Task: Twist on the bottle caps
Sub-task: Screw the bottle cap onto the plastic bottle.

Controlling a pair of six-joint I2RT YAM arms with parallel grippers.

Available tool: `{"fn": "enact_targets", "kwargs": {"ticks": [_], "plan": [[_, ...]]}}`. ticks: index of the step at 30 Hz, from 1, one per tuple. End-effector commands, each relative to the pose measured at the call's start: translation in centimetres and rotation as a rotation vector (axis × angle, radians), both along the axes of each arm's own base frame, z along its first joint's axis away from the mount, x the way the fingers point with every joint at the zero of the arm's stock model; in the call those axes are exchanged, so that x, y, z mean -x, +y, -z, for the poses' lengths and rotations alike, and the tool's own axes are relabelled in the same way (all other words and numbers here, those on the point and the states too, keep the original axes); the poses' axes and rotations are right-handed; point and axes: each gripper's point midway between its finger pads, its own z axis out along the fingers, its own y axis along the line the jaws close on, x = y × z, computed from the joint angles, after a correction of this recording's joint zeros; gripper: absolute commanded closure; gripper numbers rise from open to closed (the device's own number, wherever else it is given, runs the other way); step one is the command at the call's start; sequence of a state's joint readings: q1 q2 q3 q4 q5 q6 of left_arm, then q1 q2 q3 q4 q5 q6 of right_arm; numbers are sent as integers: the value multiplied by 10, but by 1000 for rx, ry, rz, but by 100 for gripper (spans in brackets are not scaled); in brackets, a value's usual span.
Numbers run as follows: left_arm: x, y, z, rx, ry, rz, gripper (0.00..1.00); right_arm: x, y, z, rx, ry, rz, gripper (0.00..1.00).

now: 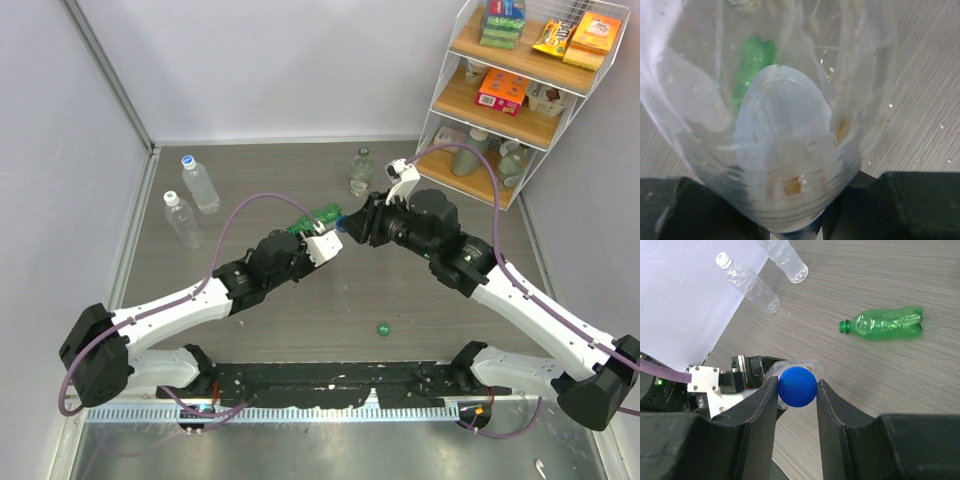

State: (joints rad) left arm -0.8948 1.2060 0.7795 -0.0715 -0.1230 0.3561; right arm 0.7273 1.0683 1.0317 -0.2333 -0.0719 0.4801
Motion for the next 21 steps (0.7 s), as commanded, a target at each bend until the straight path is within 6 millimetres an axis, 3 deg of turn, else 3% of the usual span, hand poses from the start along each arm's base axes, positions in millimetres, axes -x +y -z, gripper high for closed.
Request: {"fn": "enact_targets", "kwargs": {"ticks": [1, 4, 8, 11, 16, 21], "plan": [[5, -61, -90, 346, -223, 159, 100, -2, 12, 8, 16, 40, 28, 83], [3, -63, -78, 325, -164, 140, 100, -1, 7, -1, 13, 16, 57, 73], [-1, -60, -64, 313, -121, 107, 100, 0, -2, -4, 17, 9, 92, 70], [-7, -56, -60, 329, -110, 80, 100, 0, -5, -4, 29, 6, 100, 62], [-9, -55, -41, 328, -29, 92, 100, 6, -7, -23, -13, -38, 92, 49], [-12, -54, -27, 347, 45, 93, 100, 21, -1, -36, -58, -85, 5, 25]]}}
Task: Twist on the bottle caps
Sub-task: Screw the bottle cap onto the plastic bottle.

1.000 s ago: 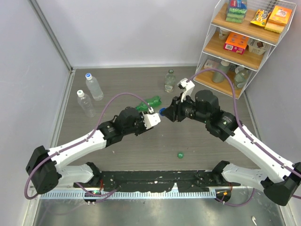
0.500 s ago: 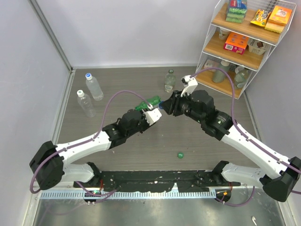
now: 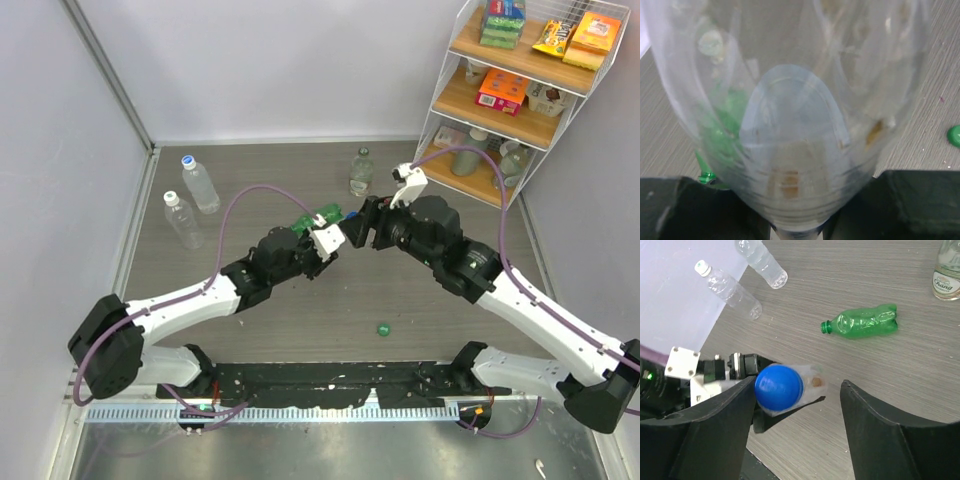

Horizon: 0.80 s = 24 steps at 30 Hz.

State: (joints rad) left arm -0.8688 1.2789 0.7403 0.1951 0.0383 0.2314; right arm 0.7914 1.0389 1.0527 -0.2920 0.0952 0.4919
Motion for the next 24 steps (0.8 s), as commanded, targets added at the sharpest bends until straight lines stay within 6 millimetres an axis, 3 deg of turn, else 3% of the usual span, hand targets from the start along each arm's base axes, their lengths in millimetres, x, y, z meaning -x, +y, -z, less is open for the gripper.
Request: {"fn": "enact_targets", "kwargs": {"ticks": [1, 2, 8, 12, 16, 21, 24], "plan": [[-9, -12, -16, 110, 22, 23, 100, 25, 13, -30, -90, -71, -138, 25], [-9, -12, -13, 107, 36, 25, 100, 30, 13, -33, -100, -80, -159, 19], [-6, -10, -8, 119, 100, 76, 100, 60, 13, -39, -45, -163, -332, 16], [38, -12, -4, 86, 197, 371, 100, 84, 6, -31, 206, -404, -597, 16], [94, 6, 5, 17, 283, 708, 100, 95, -9, -17, 362, -521, -707, 16], [98, 21, -2, -1, 289, 799, 100, 118, -18, -7, 428, -624, -851, 18], [97, 20, -6, -15, 337, 803, 100, 110, -21, -13, 466, -689, -827, 16]]}}
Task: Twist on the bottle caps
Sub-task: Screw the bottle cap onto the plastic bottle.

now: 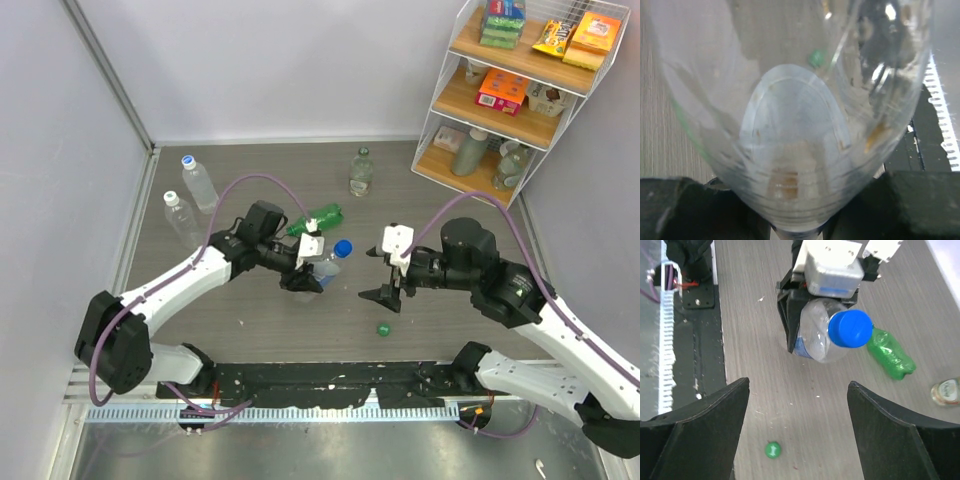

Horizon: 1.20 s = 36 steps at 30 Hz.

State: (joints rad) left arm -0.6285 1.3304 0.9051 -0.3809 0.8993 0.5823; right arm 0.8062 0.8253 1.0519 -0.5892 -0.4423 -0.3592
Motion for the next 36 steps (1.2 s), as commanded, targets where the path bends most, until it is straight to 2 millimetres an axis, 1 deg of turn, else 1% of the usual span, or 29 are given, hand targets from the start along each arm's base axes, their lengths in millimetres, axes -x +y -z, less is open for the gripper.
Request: {"fn": "enact_targets", "kwargs": {"ticks": [1, 3, 6, 7, 8, 9, 10, 13, 14, 16, 17, 18, 20, 24, 25, 26, 27, 28, 29, 32, 36], "plan": [[20, 1, -23, 36, 18, 162, 100, 0, -2, -16, 27, -182, -86, 16], [28, 7, -21, 12, 14, 210, 100, -7, 0, -21, 50, -198, -78, 16], [26, 11, -18, -10, -18, 213, 99, -13, 1, -21, 109, -251, -106, 15], [26, 12, -17, -13, -20, 213, 99, -15, 4, -24, 117, -275, -126, 15], [26, 12, -16, -13, -24, 213, 99, -16, 4, -20, 138, -265, -137, 15], [26, 12, -15, -10, -30, 211, 99, -16, 6, -27, 140, -292, -158, 15], [24, 11, -13, -10, -38, 205, 99, -13, 6, -21, 168, -268, -177, 15], [25, 8, -10, -17, -38, 211, 99, -8, 4, -20, 215, -277, -243, 15], [25, 7, -10, -21, -40, 216, 99, -8, 7, -18, 220, -270, -261, 15], [23, 6, -6, -37, -35, 212, 99, -4, 10, -22, 211, -282, -296, 16], [23, 6, -6, -39, -31, 215, 99, -3, 11, -27, 204, -304, -312, 16], [24, 6, -4, -43, -22, 214, 99, 1, 14, -28, 190, -300, -343, 15], [26, 3, -5, -40, -22, 230, 99, 2, 18, -33, 186, -304, -370, 16], [29, 1, -3, -51, -25, 246, 98, 3, 25, -27, 212, -257, -420, 21], [29, 1, -1, -54, -23, 243, 98, 5, 25, -24, 218, -236, -437, 23], [29, 1, -1, -54, -24, 243, 98, 5, 25, -26, 219, -241, -437, 24], [29, 1, -1, -54, -26, 244, 98, 4, 24, -24, 232, -226, -432, 25], [29, 1, -1, -53, -26, 245, 98, 4, 24, -25, 236, -219, -424, 31], [29, 1, -1, -51, -24, 247, 98, 3, 23, -23, 244, -211, -422, 32], [29, 2, 1, -66, -19, 240, 98, 1, 25, -16, 262, -189, -420, 32], [28, 2, 2, -71, -21, 234, 97, -1, 27, -13, 274, -175, -420, 34]]}}
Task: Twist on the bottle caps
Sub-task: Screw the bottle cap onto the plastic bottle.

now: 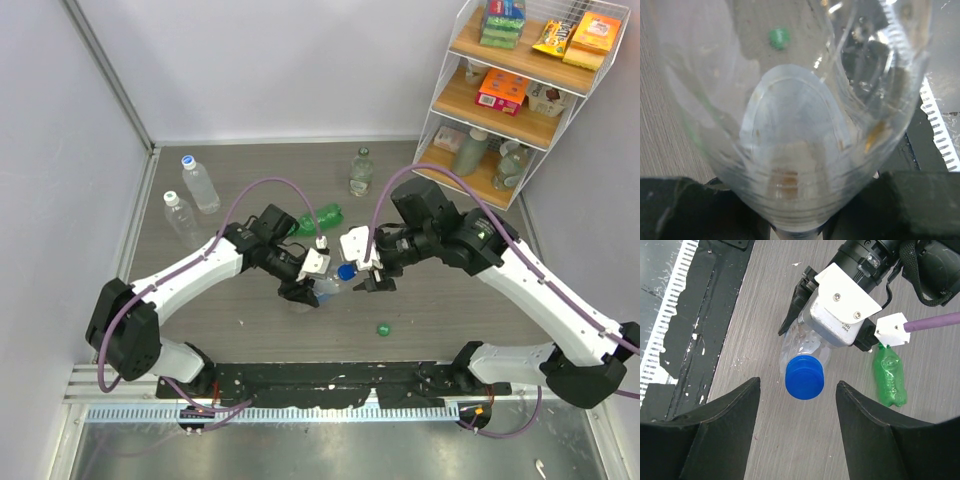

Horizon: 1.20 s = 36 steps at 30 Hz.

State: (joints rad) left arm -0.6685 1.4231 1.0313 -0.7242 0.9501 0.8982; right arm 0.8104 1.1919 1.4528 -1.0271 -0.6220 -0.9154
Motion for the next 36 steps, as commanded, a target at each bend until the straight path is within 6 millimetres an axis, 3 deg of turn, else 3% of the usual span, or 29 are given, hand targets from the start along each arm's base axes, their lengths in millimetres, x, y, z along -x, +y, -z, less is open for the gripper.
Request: {"fn": "enact_targets", "kwargs": {"ticks": [1, 21, 26, 31, 36], "plan": [[-3, -4, -10, 22, -26, 12, 97, 2, 4, -16, -26, -22, -20, 34], [0, -5, -13, 35, -22, 22, 97, 0, 8, -7, 6, 17, 4, 46], [0, -6, -15, 40, -27, 20, 97, 0, 8, -3, 12, 31, 12, 64], [-3, -8, -23, 60, -41, 1, 97, -2, 5, 3, 29, 45, 42, 72], [-19, -12, -38, 110, -107, -123, 98, -10, 5, 1, -5, 50, 137, 82]]}}
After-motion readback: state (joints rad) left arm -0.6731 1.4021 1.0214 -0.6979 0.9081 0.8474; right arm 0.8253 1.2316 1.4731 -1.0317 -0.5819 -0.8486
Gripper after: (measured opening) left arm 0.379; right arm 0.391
